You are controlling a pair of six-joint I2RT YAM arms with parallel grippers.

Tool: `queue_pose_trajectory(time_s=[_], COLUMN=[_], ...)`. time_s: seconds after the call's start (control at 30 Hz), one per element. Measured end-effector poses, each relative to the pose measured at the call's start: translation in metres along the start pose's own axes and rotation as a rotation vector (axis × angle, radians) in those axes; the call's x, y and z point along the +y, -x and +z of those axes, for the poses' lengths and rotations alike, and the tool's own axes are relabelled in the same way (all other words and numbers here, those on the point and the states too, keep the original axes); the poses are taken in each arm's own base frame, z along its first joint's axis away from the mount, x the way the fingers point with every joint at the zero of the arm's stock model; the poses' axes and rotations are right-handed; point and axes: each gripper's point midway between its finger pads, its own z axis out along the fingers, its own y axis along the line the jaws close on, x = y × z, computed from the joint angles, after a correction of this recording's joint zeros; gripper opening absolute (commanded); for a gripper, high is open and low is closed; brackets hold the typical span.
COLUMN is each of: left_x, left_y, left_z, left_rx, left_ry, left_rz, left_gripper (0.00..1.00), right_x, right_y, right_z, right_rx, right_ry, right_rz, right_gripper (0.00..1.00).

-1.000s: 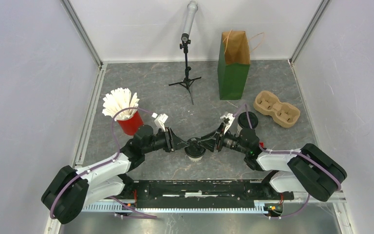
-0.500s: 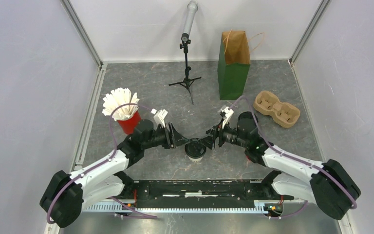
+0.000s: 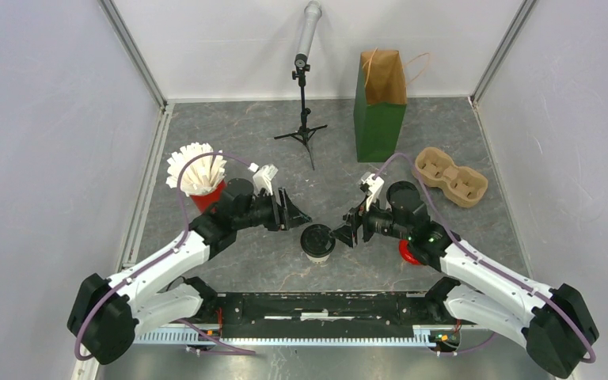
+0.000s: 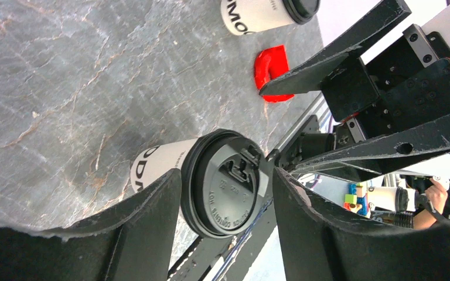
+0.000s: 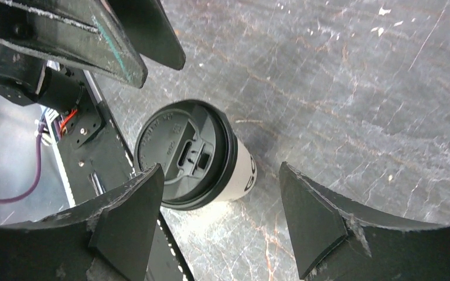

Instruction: Pack the takeout coffee

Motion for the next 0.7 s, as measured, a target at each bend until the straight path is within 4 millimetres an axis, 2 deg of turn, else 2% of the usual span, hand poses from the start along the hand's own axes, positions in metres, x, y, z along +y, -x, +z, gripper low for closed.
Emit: queue_pose_trajectory(time_s=[0.1, 0.33, 0.7], left_x=[0.008, 0.022, 0.036], left_y=[-0.007, -0.021, -0.035], left_z=[0.003, 0.007, 0.011], left_rx=[0.027, 0.062, 0.079], left_ry=[0.025, 0.047, 0.053], left_rz=[-0.006, -0.019, -0.029], left_gripper=[0.62, 0.54, 0.46], right_x=[0.000, 0.002, 0.003], right_y=[-0.014, -0.037, -0.067], right_z=[-0.002, -0.002, -0.001], right_rx=[0.034, 0.077, 0.107], right_ry=[0.006, 0.038, 0.070], right_rz=[0.015, 0.055, 0.131], right_gripper=[0.78, 0.67, 0.64])
